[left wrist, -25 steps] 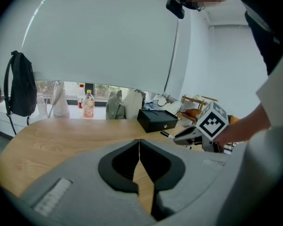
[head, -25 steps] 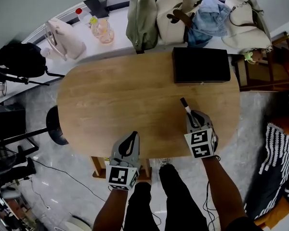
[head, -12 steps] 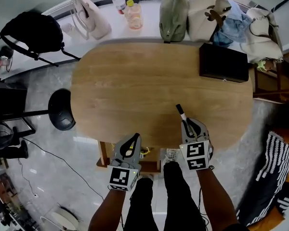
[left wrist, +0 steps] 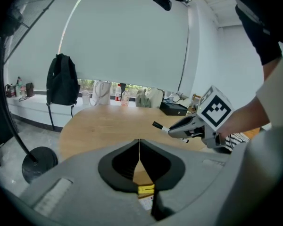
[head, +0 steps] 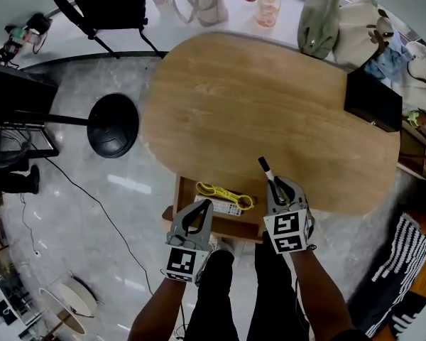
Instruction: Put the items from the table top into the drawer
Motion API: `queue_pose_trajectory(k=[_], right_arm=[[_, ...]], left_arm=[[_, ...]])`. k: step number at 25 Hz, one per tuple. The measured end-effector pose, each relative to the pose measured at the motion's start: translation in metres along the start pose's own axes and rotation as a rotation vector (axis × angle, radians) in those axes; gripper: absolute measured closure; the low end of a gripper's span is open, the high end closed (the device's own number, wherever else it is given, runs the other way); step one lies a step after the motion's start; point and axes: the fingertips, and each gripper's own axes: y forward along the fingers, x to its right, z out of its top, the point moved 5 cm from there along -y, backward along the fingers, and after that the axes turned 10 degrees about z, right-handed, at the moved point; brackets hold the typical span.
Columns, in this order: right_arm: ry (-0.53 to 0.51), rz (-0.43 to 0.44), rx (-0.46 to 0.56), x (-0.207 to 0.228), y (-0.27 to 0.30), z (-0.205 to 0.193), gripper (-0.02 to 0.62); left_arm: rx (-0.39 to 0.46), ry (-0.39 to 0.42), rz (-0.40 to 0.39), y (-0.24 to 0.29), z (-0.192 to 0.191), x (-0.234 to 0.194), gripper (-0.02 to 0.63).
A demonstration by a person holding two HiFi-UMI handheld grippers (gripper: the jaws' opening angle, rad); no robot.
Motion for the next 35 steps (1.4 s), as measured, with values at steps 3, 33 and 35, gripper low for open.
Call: queue_pose_trajectory(k=[3,33,35], right_arm=[[-0.059,0.038,-0.023,-0.03,0.014,-0.001,0.534],[-0.391,0.373,-0.315,-0.208,0.148,-0.101,0.532],[-0.379,0.356,-0.323,-0.205,0.151,-0.104,0.532]], left_arm=[[0.003,-0.029,0.048,-0.021,-0.011,-0.02,0.588],[-0.025,-0.179,0.208,-0.109,-0.138,-0.122,0.588],[-0.03,-0.186,0.209,-0.109,-0.142,-0.124,0.588]])
